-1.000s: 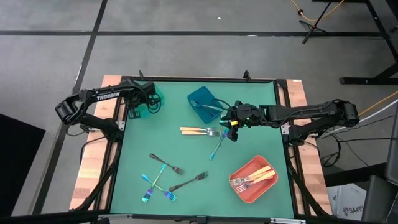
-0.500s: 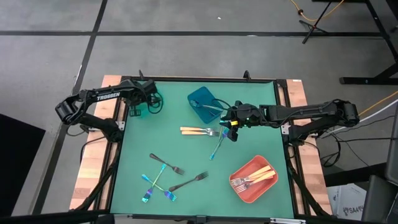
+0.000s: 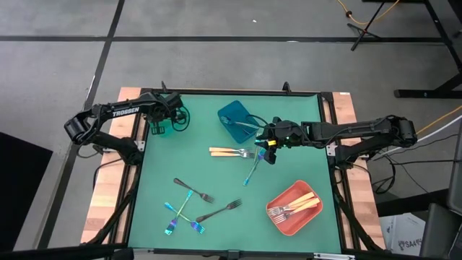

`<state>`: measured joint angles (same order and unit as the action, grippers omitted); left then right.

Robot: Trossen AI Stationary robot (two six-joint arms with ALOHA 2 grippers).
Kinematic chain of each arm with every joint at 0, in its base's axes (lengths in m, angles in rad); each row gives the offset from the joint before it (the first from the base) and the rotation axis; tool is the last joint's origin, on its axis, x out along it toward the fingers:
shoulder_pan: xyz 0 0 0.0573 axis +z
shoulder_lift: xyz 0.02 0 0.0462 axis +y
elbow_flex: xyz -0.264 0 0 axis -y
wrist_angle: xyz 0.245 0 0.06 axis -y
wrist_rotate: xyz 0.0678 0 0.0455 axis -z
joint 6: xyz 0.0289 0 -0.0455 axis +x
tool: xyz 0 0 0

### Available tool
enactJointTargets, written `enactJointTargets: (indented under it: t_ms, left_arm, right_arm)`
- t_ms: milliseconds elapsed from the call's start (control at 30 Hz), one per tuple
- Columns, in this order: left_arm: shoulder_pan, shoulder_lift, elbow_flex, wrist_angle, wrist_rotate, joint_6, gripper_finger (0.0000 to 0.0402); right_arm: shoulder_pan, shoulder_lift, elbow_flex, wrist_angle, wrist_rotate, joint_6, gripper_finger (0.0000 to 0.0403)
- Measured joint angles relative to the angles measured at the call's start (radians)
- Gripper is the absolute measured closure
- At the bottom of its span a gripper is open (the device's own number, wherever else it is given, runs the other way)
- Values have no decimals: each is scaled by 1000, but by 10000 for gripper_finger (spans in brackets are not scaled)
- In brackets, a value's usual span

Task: Sort silverware by color (type)
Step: Put the black fork into the green bin

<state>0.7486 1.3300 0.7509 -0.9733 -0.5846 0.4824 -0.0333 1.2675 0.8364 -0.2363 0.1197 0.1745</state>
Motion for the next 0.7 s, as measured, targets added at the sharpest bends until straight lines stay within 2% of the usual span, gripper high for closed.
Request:
enactJointTargets:
  t_ms: [133,433,700]
  left_arm:
    - [0,0,0,0,0,-1,392]
    - [0,0,0,0,1,-2,328]
    - [-2,-3,0,-3,-11,-7,315]
  right_arm:
    - [0,0,0,0,0,0,299]
    - [0,0,0,0,0,0,299]
    - [0,0,0,0,0,0,299]
